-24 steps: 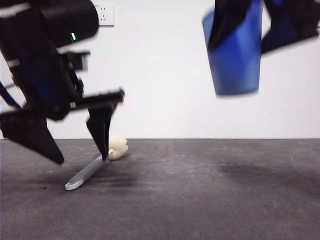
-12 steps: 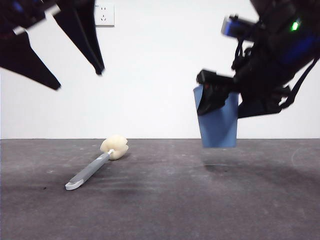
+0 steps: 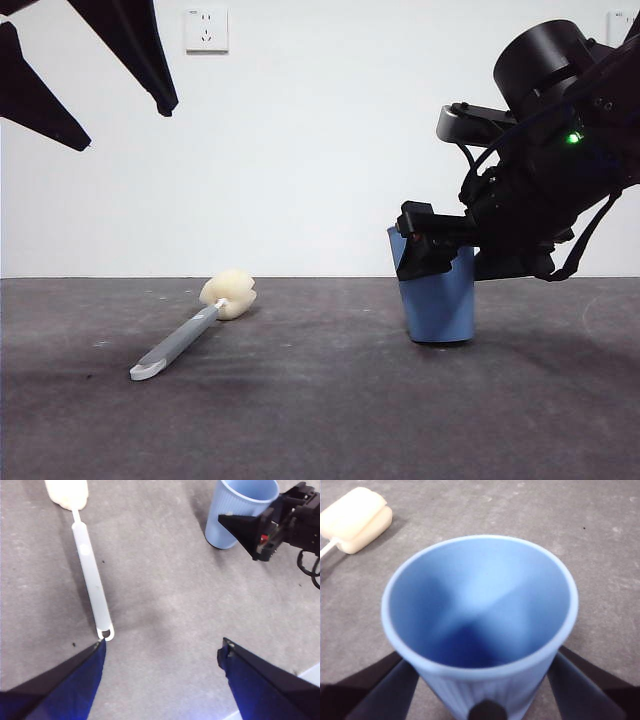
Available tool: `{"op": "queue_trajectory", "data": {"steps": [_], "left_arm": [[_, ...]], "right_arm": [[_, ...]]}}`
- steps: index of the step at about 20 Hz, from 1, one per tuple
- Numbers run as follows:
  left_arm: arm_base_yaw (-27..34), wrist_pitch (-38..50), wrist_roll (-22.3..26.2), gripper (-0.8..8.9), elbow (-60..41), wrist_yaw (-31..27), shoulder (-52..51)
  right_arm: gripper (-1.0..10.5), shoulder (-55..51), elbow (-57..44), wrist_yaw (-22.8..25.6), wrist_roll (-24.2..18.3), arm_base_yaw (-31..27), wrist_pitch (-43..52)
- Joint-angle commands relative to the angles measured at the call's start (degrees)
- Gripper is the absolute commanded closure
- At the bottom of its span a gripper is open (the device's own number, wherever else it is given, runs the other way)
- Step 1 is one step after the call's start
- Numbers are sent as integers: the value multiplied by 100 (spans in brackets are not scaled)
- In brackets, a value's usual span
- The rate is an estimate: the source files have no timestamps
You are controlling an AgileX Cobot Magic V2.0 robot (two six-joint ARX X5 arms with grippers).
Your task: Pick up the cup brush,pick up the cup,insert the brush into the cup,clean the cup,put the cup brush back,put the cup back to the fixed position on the table
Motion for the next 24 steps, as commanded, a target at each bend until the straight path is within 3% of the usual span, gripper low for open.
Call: {"op": "queue_trajectory", "data": {"steps": [1,2,4,6,9,18,21,24], "left_arm": [[-15,-35,76,431,-35,-46,-4],[-15,-48,79,431,-35,-46,-4],[-15,-57,96,431,-35,-46,-4],[-15,-76,96,431,-35,-46,-4],[-15,-199,96,431,-35,-46,-4],[-15,-234,98,431,-35,-50,-4],[-15,-238,223,432,-35,-22,-4],[-15,-356,527,437,-35,184,-4]], "right_arm": [[713,52,-42,-13,-42,31,-343],[599,52,-42,-13,-13,31,-452],[494,52,-42,-11,4,31,-634],[486,50,-42,-9,0,31,-708],[379,-28,-42,-7,2,31,-708],[373,-1298,-39,22,-72,24,-1403],[375,-2277,-37,20,-7,35,-2588],[380,-3338,-26,-192,516,273,-4321]]}}
